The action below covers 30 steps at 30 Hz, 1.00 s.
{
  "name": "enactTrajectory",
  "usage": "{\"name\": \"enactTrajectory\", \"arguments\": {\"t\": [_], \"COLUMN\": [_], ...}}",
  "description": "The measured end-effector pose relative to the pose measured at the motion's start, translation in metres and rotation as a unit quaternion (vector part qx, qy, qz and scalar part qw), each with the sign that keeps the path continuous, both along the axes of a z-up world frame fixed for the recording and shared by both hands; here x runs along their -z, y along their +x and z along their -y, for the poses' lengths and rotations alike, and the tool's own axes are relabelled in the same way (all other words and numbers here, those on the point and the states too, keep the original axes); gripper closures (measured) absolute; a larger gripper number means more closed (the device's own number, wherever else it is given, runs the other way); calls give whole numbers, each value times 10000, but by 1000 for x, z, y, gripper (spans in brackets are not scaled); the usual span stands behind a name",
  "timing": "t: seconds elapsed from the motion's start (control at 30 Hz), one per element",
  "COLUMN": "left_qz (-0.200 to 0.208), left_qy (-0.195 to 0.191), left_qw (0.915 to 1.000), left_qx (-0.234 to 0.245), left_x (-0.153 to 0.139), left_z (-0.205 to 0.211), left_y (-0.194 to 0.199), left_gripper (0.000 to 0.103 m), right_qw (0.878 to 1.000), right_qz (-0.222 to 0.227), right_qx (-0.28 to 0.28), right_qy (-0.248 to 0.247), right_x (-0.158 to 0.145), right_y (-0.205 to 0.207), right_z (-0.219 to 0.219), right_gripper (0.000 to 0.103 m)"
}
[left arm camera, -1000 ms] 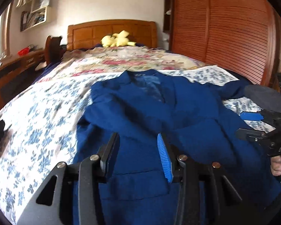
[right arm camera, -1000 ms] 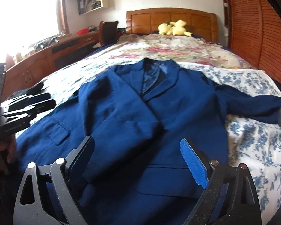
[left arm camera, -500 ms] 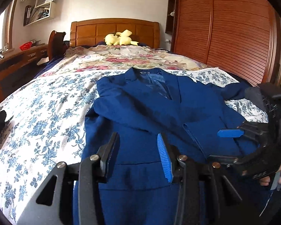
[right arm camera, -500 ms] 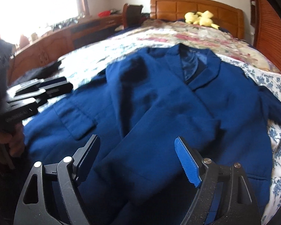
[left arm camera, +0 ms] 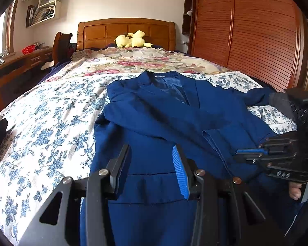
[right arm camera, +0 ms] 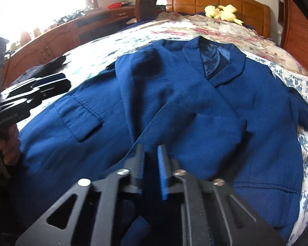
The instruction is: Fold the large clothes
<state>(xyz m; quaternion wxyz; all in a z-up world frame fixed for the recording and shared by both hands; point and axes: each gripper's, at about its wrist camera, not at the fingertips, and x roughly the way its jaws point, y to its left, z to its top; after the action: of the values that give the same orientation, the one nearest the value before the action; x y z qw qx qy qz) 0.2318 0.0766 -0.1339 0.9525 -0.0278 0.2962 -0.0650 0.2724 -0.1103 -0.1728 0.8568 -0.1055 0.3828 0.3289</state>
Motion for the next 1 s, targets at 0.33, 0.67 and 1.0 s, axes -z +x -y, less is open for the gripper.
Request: {"name": "enactTrajectory", "arguments": {"t": [0.33, 0.67, 1.0], "left_qz": [10, 67, 85], "left_qy": [144, 229, 214], "left_qw": [9999, 9997, 9997], "left_qx": [38, 54, 92], "left_x": [1, -1, -3], "left_z": [7, 15, 19], "left_y": [0, -3, -7], "left_gripper": [63, 63, 63], "right_qw": [9941, 9949, 9987], "right_qz": [702, 573, 295], "right_qx": [531, 505, -51], "right_qy": [632, 661, 414], "right_x": [-48, -45, -21], "right_y": [-15, -21, -28], "right_z": [51, 58, 13], "right_gripper": [103, 103, 51]}}
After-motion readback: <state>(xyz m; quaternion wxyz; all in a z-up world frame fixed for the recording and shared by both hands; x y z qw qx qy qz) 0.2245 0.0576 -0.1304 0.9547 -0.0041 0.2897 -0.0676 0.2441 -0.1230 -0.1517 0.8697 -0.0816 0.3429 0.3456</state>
